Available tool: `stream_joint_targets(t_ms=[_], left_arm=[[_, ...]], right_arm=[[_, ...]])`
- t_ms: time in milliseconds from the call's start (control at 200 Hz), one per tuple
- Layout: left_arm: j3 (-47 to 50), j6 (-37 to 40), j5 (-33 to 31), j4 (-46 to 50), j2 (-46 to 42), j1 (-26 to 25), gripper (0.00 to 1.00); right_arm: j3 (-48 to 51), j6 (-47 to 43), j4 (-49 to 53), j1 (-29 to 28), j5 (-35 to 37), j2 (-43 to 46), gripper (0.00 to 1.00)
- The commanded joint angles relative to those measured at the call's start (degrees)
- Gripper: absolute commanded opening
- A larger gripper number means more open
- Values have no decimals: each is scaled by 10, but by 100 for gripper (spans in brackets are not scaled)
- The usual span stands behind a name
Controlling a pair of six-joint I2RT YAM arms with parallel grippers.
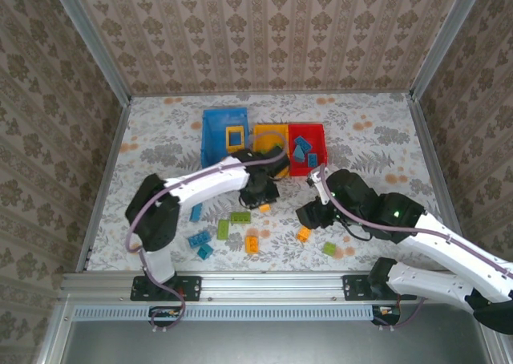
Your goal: Sort the legos into containers by color
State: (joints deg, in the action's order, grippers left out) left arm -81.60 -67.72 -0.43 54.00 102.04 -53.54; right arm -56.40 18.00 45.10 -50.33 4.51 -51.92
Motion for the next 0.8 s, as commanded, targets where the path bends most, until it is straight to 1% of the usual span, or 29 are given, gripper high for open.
stream_joint_targets(t_ms=[0,90,170,255,325,410,590,690,795], left_arm=[[-40,88,-98,85,-52,47,27],[-79,157,-131,113,-51,94,27],[-108,211,-153,110,-43,135,28],[-137,253,-164,97,-16,176,27],[-170,280,-170,89,19,199,28],[-216,307,-170,81,66,215,28],[-295,325,-166,90,163,235,30],[-317,330,-176,99,202,240,30],[-317,336,-179,92,222,244,30]], right_arm=[[-5,5,-57,-4,-10,-22,68],[0,15,-116,-3,-22,-45,69],[0,33,-169,-3,-27,-67,70],[-10,52,-204,0,-32,-92,71],[-23,59,-216,0,-32,-109,71],[-39,58,-214,1,-28,-124,71],[-46,52,-207,1,-14,-128,71],[-42,60,-206,1,-8,-123,71],[-32,66,-206,1,-4,-116,71]])
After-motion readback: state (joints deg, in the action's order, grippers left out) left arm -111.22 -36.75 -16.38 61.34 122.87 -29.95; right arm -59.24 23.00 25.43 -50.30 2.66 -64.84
